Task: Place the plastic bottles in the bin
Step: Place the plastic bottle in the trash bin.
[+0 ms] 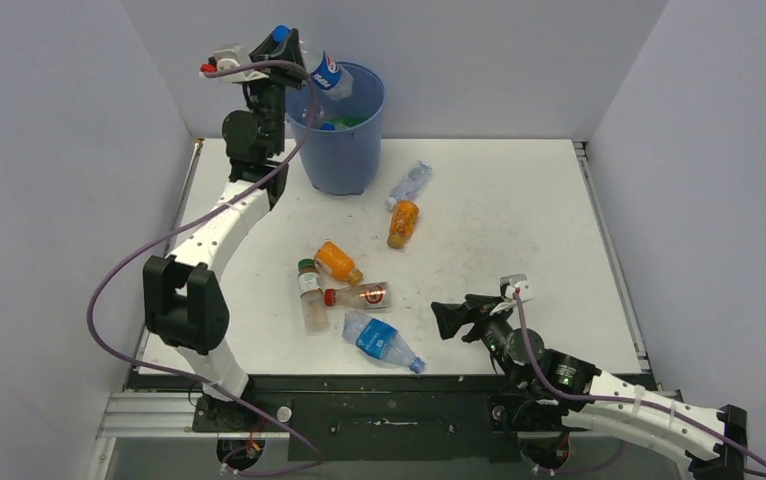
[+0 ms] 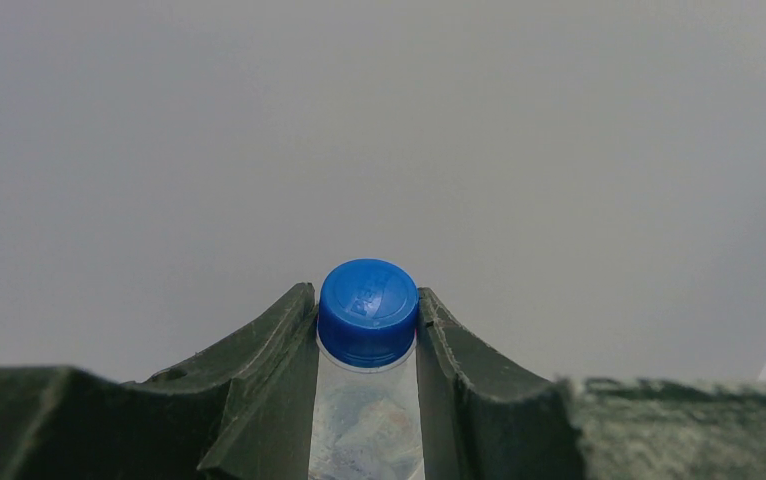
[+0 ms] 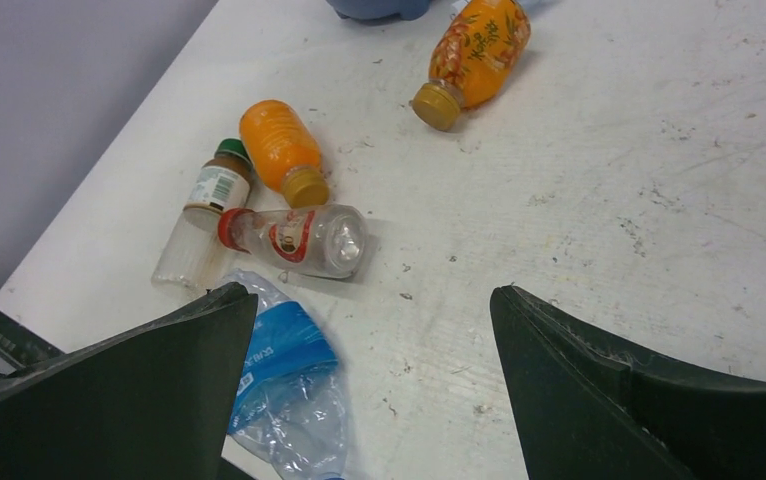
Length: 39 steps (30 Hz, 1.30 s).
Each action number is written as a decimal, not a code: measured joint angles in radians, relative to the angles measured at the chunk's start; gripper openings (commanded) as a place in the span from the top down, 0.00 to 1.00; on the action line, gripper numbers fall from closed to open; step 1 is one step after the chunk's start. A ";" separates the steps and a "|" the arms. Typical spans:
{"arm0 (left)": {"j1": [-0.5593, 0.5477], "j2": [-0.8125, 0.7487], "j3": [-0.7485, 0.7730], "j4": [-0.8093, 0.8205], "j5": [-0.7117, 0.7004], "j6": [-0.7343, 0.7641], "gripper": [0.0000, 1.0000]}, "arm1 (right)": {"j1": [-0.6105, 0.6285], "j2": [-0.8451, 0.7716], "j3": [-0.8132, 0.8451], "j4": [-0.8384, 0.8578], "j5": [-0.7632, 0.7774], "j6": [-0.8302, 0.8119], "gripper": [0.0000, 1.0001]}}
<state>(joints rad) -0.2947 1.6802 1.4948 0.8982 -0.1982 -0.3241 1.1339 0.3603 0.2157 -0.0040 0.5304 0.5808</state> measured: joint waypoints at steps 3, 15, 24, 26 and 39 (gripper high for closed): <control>0.000 0.085 0.088 -0.013 0.009 0.003 1.00 | 0.000 0.037 0.002 -0.002 0.015 -0.009 0.10; -0.030 0.399 0.280 -0.311 0.095 -0.011 1.00 | 0.000 0.129 0.038 -0.013 0.058 -0.050 0.10; -0.086 0.518 0.470 -0.575 0.126 0.192 1.00 | 0.000 0.165 0.042 -0.013 0.065 -0.069 0.10; -0.086 0.541 0.502 -0.614 0.135 0.203 1.00 | -0.001 0.184 0.042 -0.013 0.065 -0.071 0.10; -0.082 0.557 0.559 -0.687 0.135 0.213 0.04 | -0.001 0.236 0.066 -0.013 0.064 -0.076 0.10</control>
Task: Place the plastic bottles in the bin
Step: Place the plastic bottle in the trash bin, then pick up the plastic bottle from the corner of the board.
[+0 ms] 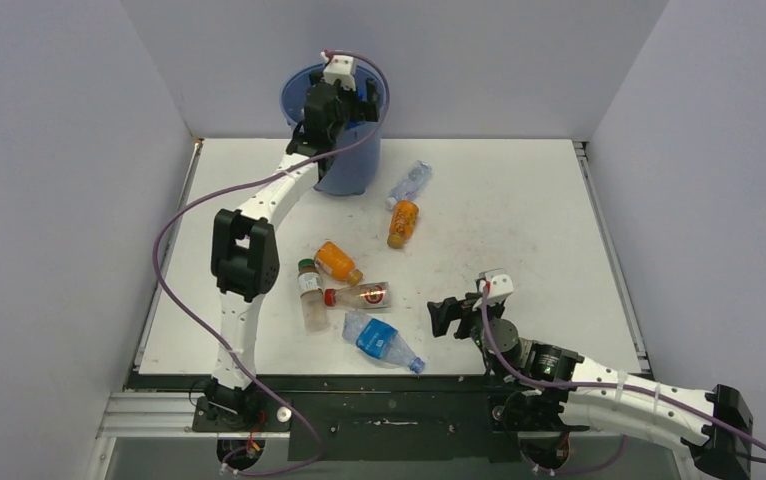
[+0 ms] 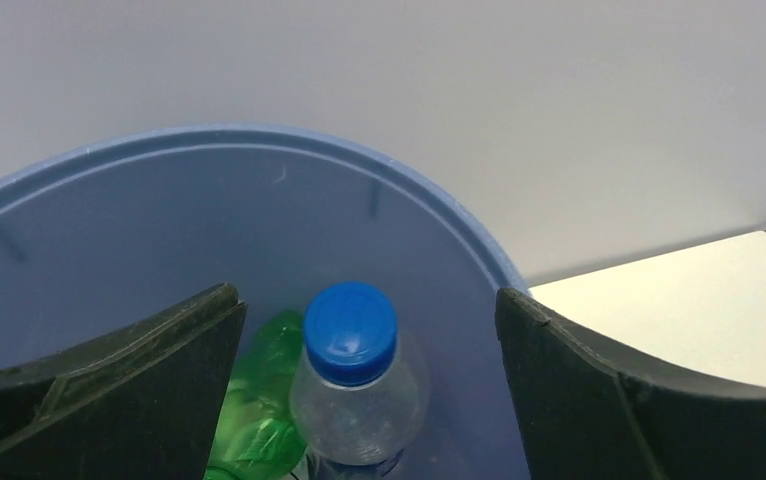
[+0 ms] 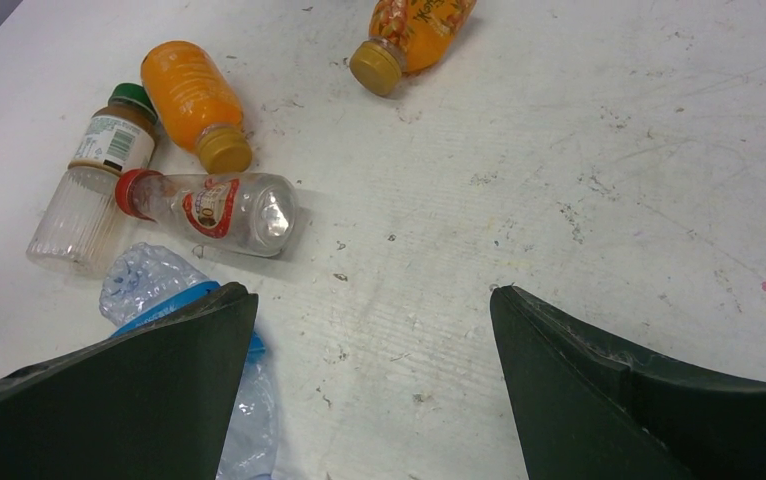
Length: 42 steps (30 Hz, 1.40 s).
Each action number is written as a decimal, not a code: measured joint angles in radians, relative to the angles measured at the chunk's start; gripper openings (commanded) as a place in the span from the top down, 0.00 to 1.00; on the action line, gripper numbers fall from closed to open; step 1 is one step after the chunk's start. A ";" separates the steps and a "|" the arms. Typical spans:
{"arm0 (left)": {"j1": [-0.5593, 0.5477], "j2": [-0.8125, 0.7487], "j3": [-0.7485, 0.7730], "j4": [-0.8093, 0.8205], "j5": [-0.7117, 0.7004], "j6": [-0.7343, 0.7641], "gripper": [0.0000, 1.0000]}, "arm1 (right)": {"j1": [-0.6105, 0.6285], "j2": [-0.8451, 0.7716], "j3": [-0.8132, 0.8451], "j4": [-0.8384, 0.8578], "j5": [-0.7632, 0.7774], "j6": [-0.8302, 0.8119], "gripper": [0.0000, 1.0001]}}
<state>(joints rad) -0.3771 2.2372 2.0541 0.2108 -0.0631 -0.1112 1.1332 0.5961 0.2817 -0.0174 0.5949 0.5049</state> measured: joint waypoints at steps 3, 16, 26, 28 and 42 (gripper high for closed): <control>-0.019 -0.013 -0.001 0.007 -0.016 0.014 0.04 | 0.000 0.001 0.011 -0.010 0.000 -0.001 0.10; -0.201 -0.573 -0.444 0.353 -0.169 0.177 0.04 | -0.002 -0.023 0.121 -0.143 0.068 0.048 0.10; -0.175 -1.047 -0.742 -0.029 -0.219 0.182 0.04 | -0.090 0.187 0.164 -0.135 -0.061 0.114 0.10; -0.157 -1.081 -0.755 -0.179 -0.164 0.138 0.04 | -0.152 0.242 0.164 -0.125 -0.137 0.122 0.10; -0.196 -1.218 -1.175 -0.497 0.217 -0.098 0.04 | -0.063 0.368 0.163 -0.046 -0.544 0.083 0.10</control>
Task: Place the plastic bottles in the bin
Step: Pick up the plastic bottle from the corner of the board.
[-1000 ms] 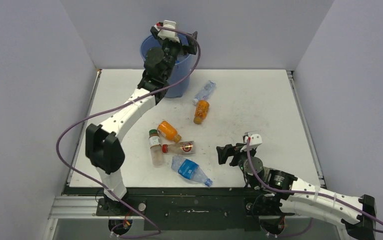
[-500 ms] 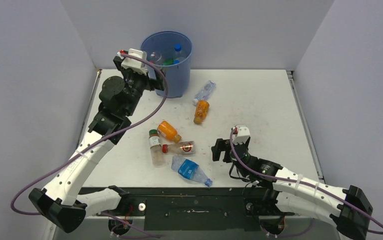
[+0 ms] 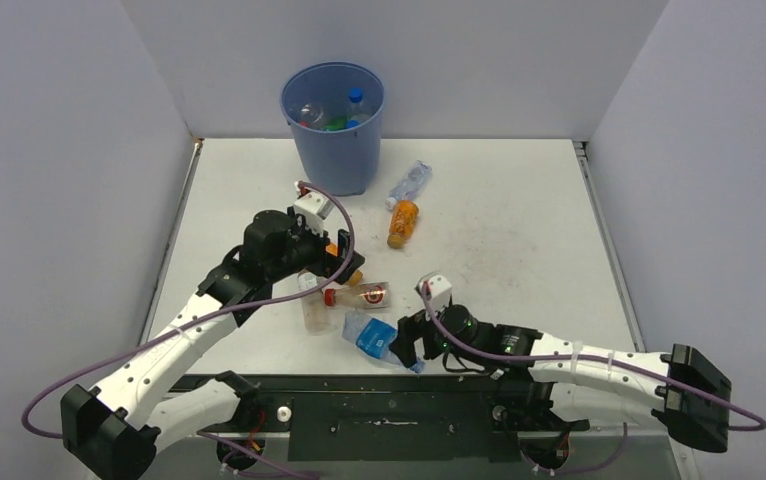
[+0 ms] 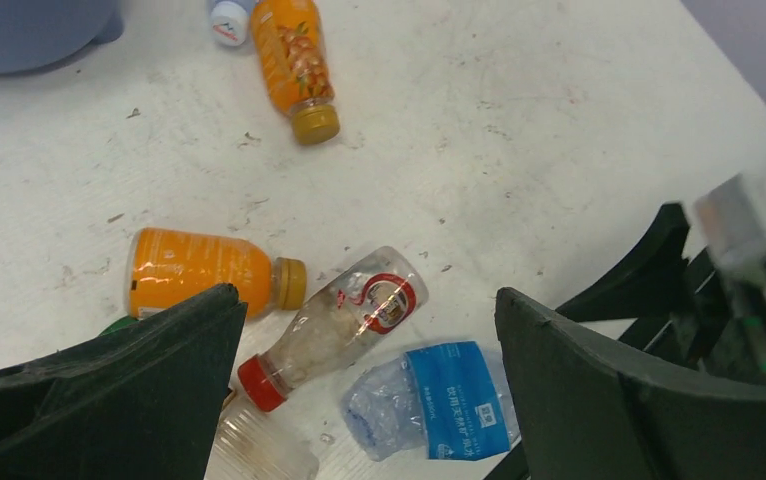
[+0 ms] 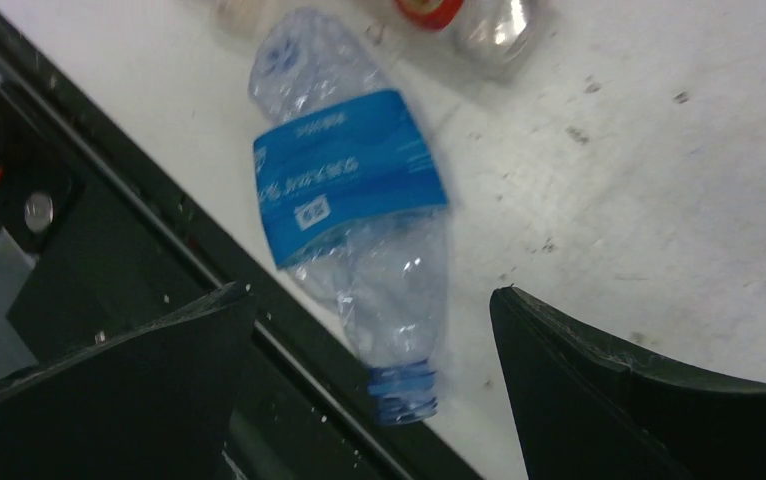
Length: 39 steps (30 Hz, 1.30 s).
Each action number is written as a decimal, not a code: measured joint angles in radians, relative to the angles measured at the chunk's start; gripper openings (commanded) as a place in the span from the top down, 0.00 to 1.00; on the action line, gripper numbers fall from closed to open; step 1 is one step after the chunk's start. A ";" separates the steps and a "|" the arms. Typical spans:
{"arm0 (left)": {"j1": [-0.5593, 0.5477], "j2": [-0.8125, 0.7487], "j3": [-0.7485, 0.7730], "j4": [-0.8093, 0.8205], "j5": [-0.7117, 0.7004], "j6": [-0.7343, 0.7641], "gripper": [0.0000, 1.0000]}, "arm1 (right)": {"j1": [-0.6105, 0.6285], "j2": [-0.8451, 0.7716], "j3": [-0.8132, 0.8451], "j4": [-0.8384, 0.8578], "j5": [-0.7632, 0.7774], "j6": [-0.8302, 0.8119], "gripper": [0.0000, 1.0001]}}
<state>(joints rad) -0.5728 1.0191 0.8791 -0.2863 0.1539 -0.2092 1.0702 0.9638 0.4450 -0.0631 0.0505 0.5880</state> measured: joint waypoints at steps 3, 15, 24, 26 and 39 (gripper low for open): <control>-0.018 -0.023 0.000 0.018 0.031 -0.015 0.04 | 0.122 0.040 0.000 -0.026 0.046 0.010 0.09; -0.210 -0.064 0.000 0.009 -0.106 0.072 0.04 | 0.270 0.306 0.059 -0.080 0.265 -0.010 0.05; -0.232 -0.104 -0.011 0.007 -0.180 0.099 0.04 | 0.273 0.356 0.090 -0.069 0.308 -0.035 0.19; -0.232 -0.114 -0.018 0.007 -0.185 0.101 0.04 | 0.273 0.356 0.090 -0.061 0.308 -0.042 0.33; -0.233 -0.195 -0.084 0.084 -0.232 0.113 0.04 | 0.273 0.278 0.063 -0.075 0.282 -0.047 0.69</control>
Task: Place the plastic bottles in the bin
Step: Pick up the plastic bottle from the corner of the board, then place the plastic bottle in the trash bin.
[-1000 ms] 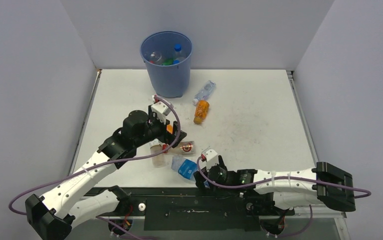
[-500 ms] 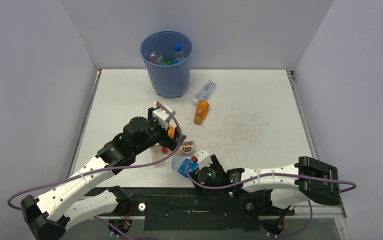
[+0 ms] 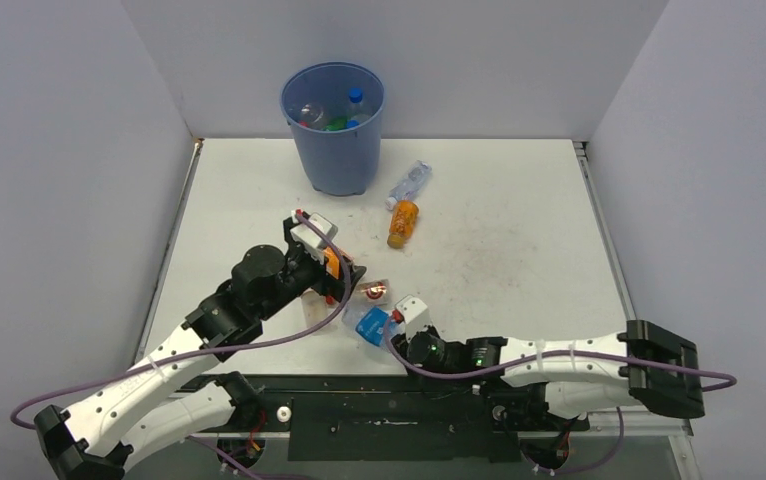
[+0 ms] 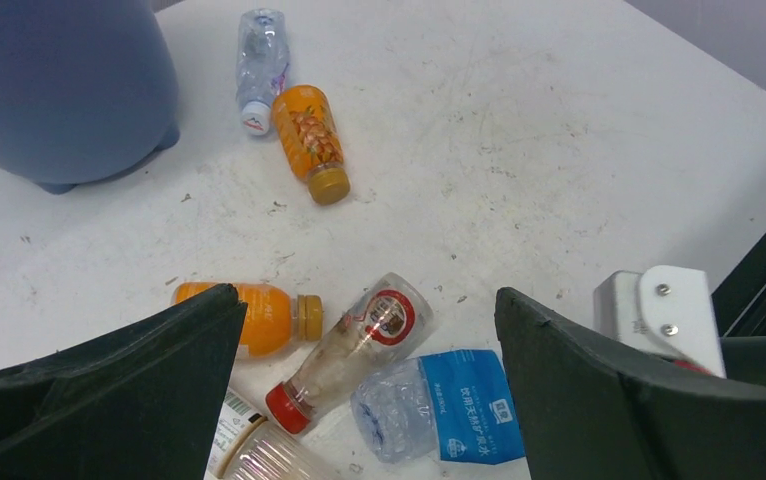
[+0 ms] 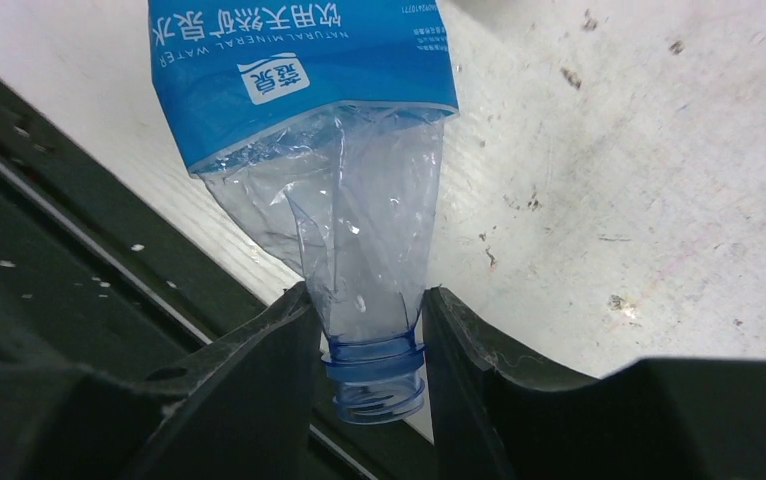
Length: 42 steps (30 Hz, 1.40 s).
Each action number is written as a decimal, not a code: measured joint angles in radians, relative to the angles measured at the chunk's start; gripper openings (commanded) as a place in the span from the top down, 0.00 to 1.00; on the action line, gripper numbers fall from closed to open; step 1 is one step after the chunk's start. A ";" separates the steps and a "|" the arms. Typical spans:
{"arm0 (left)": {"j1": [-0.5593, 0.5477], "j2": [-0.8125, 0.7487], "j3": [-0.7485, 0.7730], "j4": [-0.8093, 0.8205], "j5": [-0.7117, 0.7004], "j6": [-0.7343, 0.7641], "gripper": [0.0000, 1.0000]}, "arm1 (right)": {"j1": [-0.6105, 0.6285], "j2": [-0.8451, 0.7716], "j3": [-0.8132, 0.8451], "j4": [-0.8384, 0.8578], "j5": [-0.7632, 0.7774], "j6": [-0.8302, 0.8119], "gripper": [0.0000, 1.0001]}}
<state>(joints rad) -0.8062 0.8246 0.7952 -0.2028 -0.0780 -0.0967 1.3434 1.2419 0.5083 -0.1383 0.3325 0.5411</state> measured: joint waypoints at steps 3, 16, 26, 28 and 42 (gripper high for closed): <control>0.000 -0.028 -0.021 0.033 -0.018 0.004 0.04 | 0.000 -0.106 0.003 -0.037 0.000 0.006 0.86; 0.000 -0.281 -0.160 0.221 0.134 0.147 0.04 | -0.001 -0.298 0.345 -0.423 -0.035 -0.035 0.95; -0.042 -0.219 0.029 -0.029 0.292 0.452 0.04 | -0.001 -0.253 0.520 -0.654 -0.051 -0.077 0.95; -0.050 -0.208 0.060 -0.101 0.279 0.518 0.04 | -0.001 -0.246 0.524 -0.678 -0.052 -0.088 0.95; -0.306 -0.004 0.193 -0.382 0.171 0.711 0.01 | -0.002 -0.163 0.644 -0.737 -0.069 -0.165 0.95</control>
<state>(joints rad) -1.1118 0.8207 0.9882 -0.5846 0.0929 0.6147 1.3411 1.0790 1.1522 -0.8757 0.2630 0.3759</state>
